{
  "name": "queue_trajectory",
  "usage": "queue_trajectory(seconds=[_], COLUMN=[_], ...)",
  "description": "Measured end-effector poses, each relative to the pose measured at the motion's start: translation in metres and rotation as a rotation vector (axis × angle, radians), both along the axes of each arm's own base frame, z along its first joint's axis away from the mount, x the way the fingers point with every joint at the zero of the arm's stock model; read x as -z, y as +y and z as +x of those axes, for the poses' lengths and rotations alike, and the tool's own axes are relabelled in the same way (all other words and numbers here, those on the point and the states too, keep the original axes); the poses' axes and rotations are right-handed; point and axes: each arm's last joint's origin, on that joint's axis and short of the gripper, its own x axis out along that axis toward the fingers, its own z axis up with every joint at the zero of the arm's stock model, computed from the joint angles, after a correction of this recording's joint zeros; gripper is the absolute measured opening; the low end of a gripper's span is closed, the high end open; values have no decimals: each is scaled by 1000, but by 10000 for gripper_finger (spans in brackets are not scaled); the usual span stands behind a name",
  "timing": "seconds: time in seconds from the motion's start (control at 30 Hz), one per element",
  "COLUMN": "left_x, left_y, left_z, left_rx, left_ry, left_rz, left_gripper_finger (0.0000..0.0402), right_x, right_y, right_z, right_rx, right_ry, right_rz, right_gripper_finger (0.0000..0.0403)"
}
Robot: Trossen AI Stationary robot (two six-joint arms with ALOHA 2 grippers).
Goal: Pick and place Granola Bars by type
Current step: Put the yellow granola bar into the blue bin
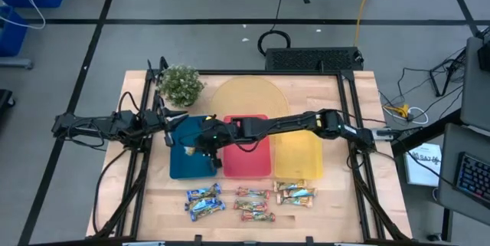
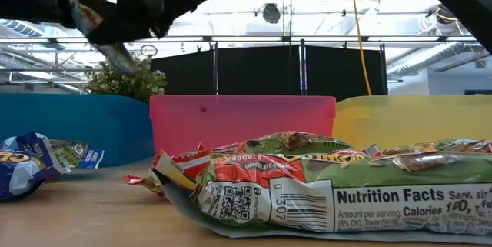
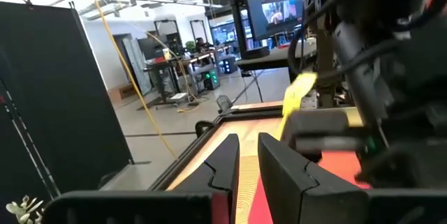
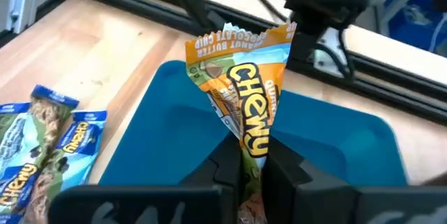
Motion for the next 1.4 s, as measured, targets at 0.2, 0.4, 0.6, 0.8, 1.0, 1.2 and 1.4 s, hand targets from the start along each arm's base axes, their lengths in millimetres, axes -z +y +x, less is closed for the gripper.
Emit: queue_trajectory(seconds=[0.2,0.4,0.6,0.8,1.0,1.2,1.4], left_x=[-1,-2,-2,-2,-2,-2,-2], left_y=[0,0,1,1,1,1,1], left_z=[0,0,0,0,0,0,0], left_rx=[-3,-11,-15,-14,-15,-17,-17], left_ry=[-5,-12,-10,-10,-8,-5,-4], left_rz=[10,30,32,33,40,51,52], left_gripper_finger=[63,63,63,63,63,63,63], right_x=[18,41,60,53,51,10,-60], right_y=[-5,-10,-13,-13,-17,-5,26], right_z=[10,15,17,17,12,-11,-67], right_rx=[8,31,38,57,93,179,184], right_ry=[-21,11,64,39,97,161,287], right_rz=[4,26,20,47,-7,-147,-126], right_gripper_finger=[25,26,37,103,154,159,150])
